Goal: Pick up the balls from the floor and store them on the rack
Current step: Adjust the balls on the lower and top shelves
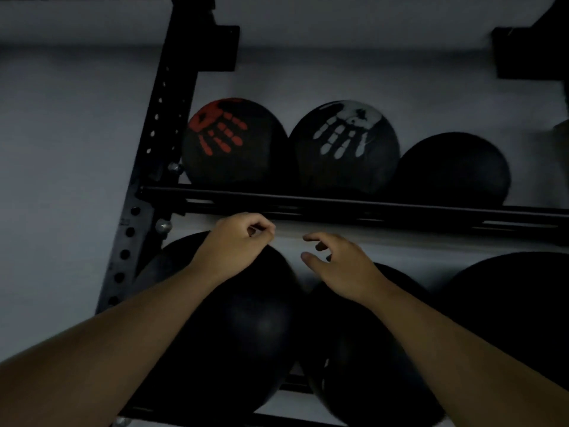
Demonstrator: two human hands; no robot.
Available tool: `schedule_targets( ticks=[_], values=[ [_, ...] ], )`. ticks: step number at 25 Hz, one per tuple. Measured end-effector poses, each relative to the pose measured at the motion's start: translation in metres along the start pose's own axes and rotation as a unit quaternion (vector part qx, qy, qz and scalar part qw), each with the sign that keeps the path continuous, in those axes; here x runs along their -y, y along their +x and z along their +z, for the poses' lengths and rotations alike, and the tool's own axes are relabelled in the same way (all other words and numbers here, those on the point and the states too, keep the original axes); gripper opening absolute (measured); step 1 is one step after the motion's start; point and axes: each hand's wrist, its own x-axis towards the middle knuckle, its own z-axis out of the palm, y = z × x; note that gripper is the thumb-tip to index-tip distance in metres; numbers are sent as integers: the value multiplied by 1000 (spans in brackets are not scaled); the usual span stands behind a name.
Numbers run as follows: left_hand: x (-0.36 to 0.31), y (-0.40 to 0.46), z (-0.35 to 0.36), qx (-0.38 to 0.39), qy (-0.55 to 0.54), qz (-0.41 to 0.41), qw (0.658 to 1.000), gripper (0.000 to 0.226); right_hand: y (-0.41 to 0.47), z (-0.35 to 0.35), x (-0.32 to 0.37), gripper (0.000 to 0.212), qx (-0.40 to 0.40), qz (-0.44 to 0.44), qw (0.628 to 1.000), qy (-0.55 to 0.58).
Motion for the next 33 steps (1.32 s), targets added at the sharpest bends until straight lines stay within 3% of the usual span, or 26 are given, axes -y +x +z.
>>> schedule_targets(
  ticks=[5,10,14,18,21,27,33],
  values=[
    [-90,33,68,7,63,65,996,13,-1,-117,-68,31,-105,-24,993,-38],
    [-162,74,105,-25,84,146,985,15,-1,-219,-114,18,-204,1,977,-64],
    [-201,116,130,-81,63,197,975,14,8,-267,-134,20,-280,35,956,-74],
    [-230,145,171,-90,75,209,971,31,24,-282,-158,35,-278,75,955,-77],
    [-247,164,206,-79,88,172,978,47,45,-286,-172,52,-255,94,960,-62],
    [-254,196,262,-28,24,93,995,70,91,-296,-207,82,-148,122,980,55],
    [-239,206,286,-136,-21,85,987,64,130,-288,-212,84,-175,77,972,136]
  ],
)
